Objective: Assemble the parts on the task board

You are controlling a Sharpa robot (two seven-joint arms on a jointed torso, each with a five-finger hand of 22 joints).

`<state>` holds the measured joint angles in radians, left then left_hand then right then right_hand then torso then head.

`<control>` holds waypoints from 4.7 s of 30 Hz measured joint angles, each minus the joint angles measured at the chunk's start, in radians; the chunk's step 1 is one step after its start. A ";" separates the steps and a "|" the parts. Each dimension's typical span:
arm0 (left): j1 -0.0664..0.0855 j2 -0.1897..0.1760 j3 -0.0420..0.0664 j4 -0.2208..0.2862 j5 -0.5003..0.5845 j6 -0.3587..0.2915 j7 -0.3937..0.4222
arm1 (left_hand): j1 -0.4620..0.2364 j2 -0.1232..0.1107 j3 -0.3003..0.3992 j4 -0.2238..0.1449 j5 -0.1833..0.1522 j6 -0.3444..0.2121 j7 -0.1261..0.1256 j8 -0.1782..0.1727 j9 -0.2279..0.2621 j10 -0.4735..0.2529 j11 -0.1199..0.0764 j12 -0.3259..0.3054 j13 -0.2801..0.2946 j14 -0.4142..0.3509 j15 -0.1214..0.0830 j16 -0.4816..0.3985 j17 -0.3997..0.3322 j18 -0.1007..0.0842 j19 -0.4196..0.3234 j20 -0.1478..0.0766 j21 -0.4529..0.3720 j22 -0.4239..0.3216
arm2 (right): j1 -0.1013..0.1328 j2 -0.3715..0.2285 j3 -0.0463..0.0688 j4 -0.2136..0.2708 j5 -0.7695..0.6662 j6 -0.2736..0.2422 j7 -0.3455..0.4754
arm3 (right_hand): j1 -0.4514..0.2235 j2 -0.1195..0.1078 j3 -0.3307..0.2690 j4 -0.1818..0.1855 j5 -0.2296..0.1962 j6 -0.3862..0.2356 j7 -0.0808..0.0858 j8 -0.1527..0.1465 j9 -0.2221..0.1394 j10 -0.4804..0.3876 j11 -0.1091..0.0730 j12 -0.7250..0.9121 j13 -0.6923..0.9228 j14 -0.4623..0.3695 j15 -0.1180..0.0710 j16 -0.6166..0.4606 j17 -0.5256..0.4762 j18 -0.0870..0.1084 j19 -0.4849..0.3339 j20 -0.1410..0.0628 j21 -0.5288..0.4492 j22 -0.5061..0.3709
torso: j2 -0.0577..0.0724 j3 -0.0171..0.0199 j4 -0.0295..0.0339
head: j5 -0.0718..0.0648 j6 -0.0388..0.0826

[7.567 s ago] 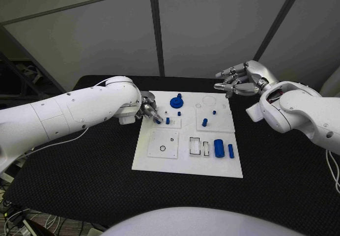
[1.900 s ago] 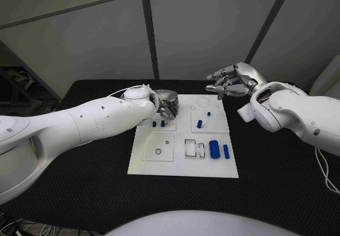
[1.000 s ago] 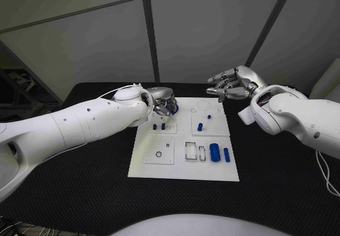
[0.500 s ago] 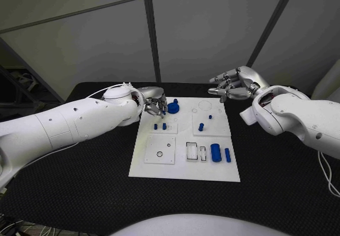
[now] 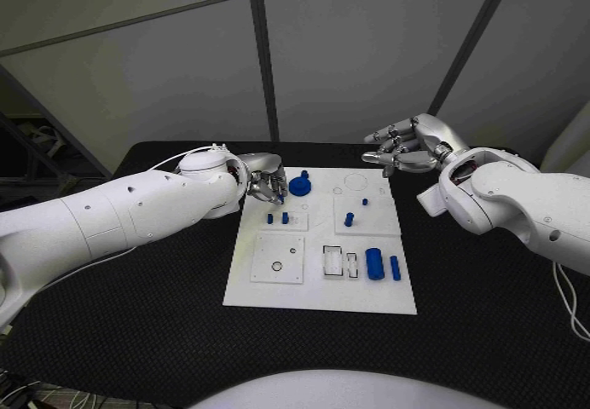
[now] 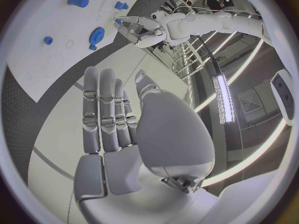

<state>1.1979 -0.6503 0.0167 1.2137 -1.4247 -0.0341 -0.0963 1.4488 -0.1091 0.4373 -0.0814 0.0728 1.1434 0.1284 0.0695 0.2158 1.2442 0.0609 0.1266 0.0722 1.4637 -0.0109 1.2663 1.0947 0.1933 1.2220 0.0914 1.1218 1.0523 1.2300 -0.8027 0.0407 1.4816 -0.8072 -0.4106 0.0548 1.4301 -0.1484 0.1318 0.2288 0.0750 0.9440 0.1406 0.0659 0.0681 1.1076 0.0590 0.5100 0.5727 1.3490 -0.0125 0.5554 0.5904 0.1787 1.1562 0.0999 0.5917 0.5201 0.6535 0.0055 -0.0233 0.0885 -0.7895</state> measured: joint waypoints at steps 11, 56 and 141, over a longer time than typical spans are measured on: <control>-0.006 0.021 0.001 -0.028 0.001 0.014 -0.006 | 0.000 0.000 0.003 -0.003 0.000 0.000 0.000 0.000 0.000 0.000 0.000 0.000 0.000 0.000 0.000 0.000 -0.001 0.000 0.000 0.000 0.000 -0.003 | 0.000 -0.001 0.000 0.002 0.000 0.000 0.000 | 0.000 0.000 0.000 0.000 0.000 0.000 0.000 0.000 0.000 0.000 0.000 0.000 0.000 0.000 0.000 0.000 0.000 0.000 0.000 0.000 0.000 0.000 | 0.000 0.0001 0.0000 | -0.002 -0.004; -0.010 0.036 0.000 -0.052 0.000 0.052 -0.025 | -0.060 -0.051 0.031 -0.025 -0.012 -0.207 -0.003 -0.005 -0.090 -0.100 0.032 -0.058 -0.009 -0.008 0.015 -0.056 -0.094 0.000 -0.076 0.021 -0.086 -0.087 | 0.000 -0.001 0.000 -0.006 -0.007 0.009 -0.009 | 0.000 0.000 0.000 0.000 0.000 0.000 0.000 0.000 0.000 -0.005 0.005 0.004 -0.012 0.007 0.000 -0.015 0.004 0.000 0.004 -0.004 -0.014 -0.007 | -0.001 -0.0005 0.0006 | -0.005 -0.015; -0.026 -0.237 0.033 0.182 1.285 -0.156 0.470 | -0.066 -0.021 0.063 -0.058 0.008 -0.091 0.041 0.000 -0.108 -0.079 0.040 -0.043 -0.007 -0.178 0.018 -0.550 -0.594 0.001 -0.233 0.018 -0.318 -0.268 | -0.072 0.175 -0.033 -0.200 -0.899 0.268 -0.258 | 0.014 0.033 0.420 -0.226 -0.009 0.172 -0.003 0.000 0.021 0.068 0.018 -0.444 -0.481 0.119 0.009 0.673 0.562 -0.094 0.271 -0.001 0.745 0.787 | 0.000 -0.0011 0.0002 | -0.065 0.015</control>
<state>1.1723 -0.8875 0.0495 1.3961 -0.1402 -0.1902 0.3735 1.3831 -0.1299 0.5006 -0.1395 0.0809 1.0525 0.1695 0.0696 0.1078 1.1655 0.1004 0.0832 0.0652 1.2853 0.0073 0.7166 0.5007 0.1942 0.9893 0.1092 0.8041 0.7843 1.1577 -0.6279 0.0072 1.2813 -1.7060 -0.1428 -0.2031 1.4442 -0.1149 0.5514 0.0028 0.0659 1.1157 0.1372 0.0654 0.0892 1.1759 0.0766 0.0657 0.0919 1.4684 -0.0034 1.2285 1.1529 0.0851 1.4267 0.0984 1.3362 1.3066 0.6532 0.0044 -0.0231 0.0231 -0.7749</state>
